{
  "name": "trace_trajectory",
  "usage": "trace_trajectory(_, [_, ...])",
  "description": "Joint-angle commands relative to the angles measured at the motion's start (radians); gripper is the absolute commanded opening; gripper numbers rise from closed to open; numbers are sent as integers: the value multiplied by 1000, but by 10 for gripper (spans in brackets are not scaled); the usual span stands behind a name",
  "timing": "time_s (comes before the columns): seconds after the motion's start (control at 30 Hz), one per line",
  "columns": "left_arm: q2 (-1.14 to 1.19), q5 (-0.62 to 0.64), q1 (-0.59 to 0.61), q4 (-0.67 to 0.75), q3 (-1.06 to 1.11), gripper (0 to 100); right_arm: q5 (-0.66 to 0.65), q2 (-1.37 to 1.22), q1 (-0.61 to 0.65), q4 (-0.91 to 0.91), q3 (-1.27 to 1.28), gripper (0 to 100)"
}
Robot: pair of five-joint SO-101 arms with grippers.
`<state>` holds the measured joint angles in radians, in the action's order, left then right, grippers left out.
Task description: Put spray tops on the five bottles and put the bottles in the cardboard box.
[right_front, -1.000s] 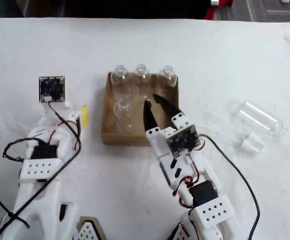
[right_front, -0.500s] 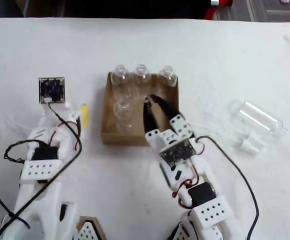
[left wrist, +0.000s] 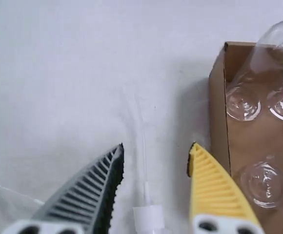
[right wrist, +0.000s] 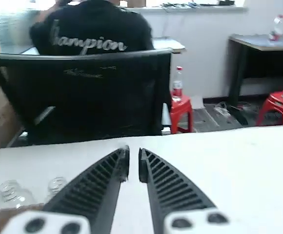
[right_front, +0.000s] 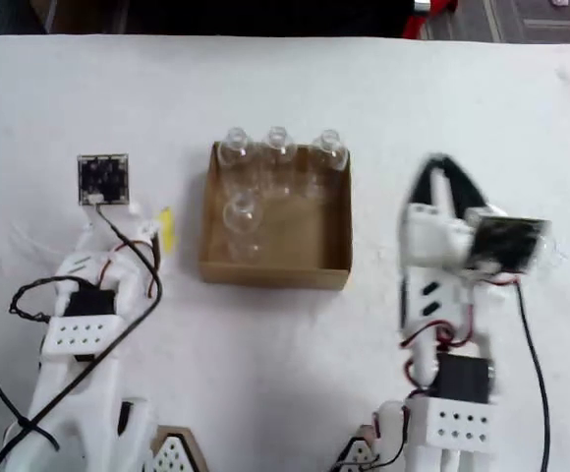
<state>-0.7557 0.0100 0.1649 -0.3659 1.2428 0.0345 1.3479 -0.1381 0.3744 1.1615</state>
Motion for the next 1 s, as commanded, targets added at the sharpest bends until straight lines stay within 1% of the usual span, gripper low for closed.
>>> trace_trajectory(0.0, [-1,-66,-39,28,-3,203,44,2,-140,13,-57,18])
trace_trajectory(0.13, [-1,-68,-39,21,-3,203,44,-50,-213,4,-72,17])
trace_trajectory(0.23, [-1,-69,-38,20,2,203,44,-203,-229,-2,-149,17])
trace_trajectory(0.33, [-7,-75,-38,20,11,203,52,-437,-272,39,-310,17])
trace_trajectory(0.53, [-7,-75,-38,26,11,203,55,-854,-397,255,-681,18])
trace_trajectory(0.67, [-7,-75,-38,26,8,203,57,-1058,-444,278,-810,18])
trace_trajectory(0.73, [-8,-75,-38,26,8,203,101,-1139,-461,278,-855,18])
trace_trajectory(0.87, [-8,-75,-38,21,8,203,282,-1257,-513,288,-901,19])
trace_trajectory(0.97, [-8,-77,-38,21,8,203,390,-1311,-538,297,-899,36])
